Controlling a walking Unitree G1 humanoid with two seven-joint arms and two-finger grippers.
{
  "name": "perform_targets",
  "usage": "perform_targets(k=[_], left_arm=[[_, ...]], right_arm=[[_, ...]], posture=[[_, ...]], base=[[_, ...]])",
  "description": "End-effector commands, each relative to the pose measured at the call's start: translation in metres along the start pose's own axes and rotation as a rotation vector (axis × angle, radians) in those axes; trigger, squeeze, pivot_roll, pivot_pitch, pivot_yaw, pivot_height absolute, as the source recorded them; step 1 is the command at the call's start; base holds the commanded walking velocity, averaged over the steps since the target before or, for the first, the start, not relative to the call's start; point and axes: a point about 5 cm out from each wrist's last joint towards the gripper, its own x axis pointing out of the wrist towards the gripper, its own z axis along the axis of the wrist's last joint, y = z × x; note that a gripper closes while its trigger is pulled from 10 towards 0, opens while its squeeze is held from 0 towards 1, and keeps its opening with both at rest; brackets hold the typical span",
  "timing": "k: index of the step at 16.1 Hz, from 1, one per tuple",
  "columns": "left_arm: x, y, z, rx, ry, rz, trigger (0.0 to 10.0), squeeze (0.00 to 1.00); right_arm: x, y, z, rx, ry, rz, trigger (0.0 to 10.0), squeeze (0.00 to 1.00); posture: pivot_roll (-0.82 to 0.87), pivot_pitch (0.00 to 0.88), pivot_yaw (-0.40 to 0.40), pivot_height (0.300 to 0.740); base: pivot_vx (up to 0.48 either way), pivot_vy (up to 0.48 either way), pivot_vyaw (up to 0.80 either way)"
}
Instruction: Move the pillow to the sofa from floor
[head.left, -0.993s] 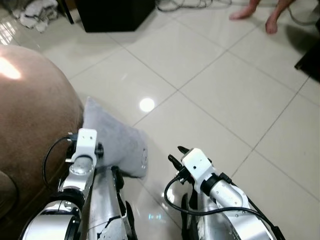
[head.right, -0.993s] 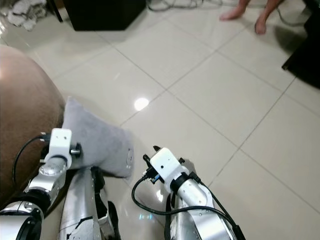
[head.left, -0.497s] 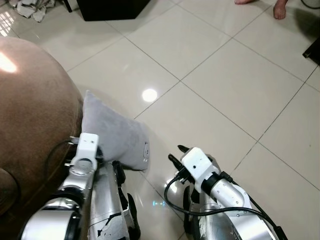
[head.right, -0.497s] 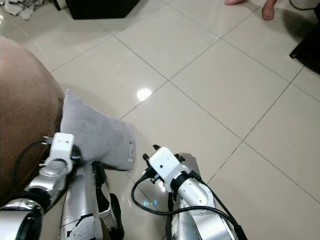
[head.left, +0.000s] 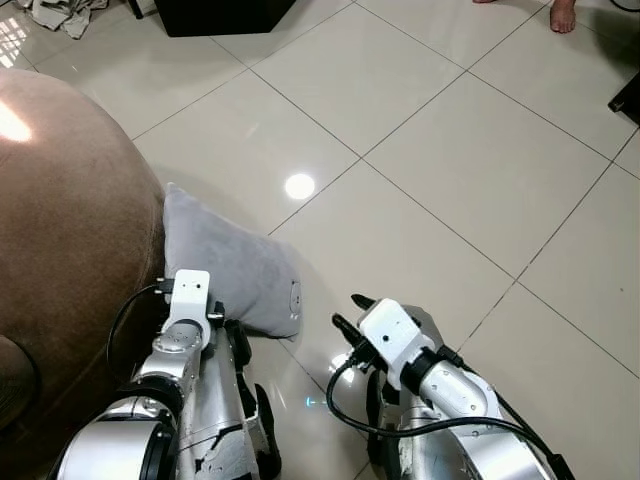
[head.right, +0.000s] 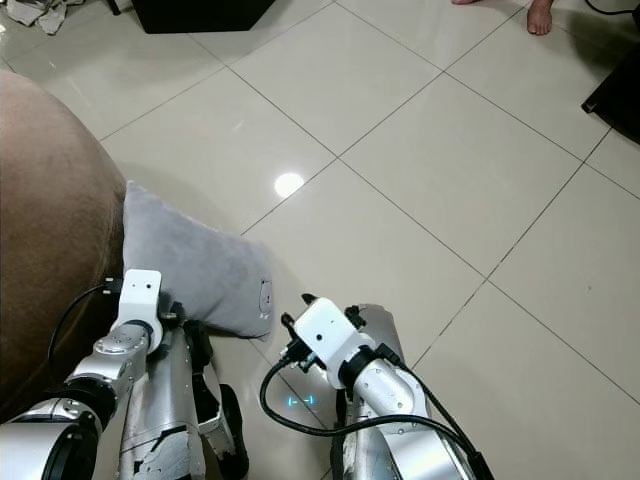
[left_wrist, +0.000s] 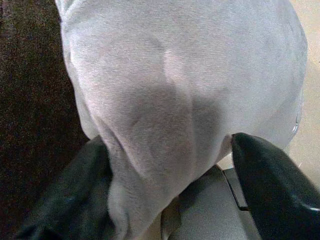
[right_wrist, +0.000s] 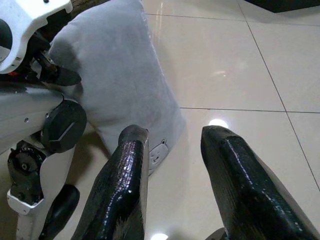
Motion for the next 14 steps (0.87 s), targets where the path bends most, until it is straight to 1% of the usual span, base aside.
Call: perform_targets(k=[1,8,14], left_arm=[[-0.0014,-0.0007,-0.0099,-0.005,0.033,-0.013,0.0,0.00],[-0.0008,-0.0042,-0.0052,-0.011,0.013,-0.036,0.0,0.00],[-0.0006,-0.0038,-0.0044,-0.010,0.012,-0.041,0.0,0.00]], right_arm=[[-0.0024,0.0034,-0.0013,0.009,0.013,0.013,10.0,0.00],[-0.0018,0.0039,-0.0035,-0.001,0.019,0.007,10.0,0.00],[0.0002,0.0049,-0.0038,-0.004,0.015,0.002,10.0,0.00]], posture=[[-0.09,0.306,0.019,0.529],[-0.09,0.306,0.026,0.529],[-0.08,0.302,0.031,0.529]], base=[[0.000,0.000,0.00],[0.000,0.000,0.00],[0.000,0.000,0.00]])
